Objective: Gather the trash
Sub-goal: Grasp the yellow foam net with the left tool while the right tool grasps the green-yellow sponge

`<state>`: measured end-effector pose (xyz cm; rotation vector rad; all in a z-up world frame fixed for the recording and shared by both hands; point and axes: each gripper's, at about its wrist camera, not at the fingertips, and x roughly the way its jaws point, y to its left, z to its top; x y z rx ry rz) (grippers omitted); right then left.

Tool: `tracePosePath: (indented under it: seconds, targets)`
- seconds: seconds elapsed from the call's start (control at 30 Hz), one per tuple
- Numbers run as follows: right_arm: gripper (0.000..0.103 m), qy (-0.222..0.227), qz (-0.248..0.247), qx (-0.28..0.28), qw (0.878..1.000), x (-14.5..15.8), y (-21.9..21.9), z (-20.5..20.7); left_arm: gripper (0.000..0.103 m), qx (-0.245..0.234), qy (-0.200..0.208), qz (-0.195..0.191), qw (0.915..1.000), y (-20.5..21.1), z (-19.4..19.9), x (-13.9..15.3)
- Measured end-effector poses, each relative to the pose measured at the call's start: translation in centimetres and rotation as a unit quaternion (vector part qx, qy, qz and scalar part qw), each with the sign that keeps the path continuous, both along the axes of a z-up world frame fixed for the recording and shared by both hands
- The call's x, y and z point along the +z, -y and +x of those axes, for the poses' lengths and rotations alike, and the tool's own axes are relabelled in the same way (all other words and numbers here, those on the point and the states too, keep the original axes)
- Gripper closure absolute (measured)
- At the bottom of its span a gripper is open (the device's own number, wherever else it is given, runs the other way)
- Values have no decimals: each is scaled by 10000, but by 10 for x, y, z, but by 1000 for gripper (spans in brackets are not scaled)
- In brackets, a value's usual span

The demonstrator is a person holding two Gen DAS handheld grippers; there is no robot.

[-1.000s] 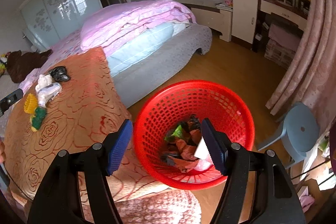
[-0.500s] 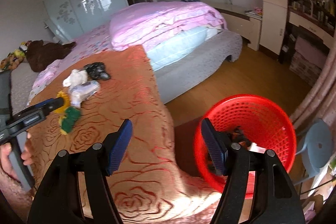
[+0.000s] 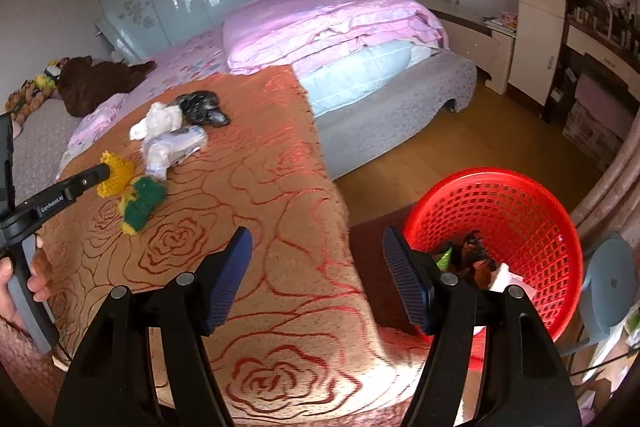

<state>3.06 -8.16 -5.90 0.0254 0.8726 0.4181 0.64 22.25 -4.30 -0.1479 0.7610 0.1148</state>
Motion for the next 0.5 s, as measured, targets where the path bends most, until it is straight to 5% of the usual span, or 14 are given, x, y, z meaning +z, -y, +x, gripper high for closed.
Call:
tracePosePath:
  seconds: [0.5]
  targets:
    - [37,24,-108,1185,9929,-4,-121,-10,92,504,106,-249,9984,-40,-34,-8]
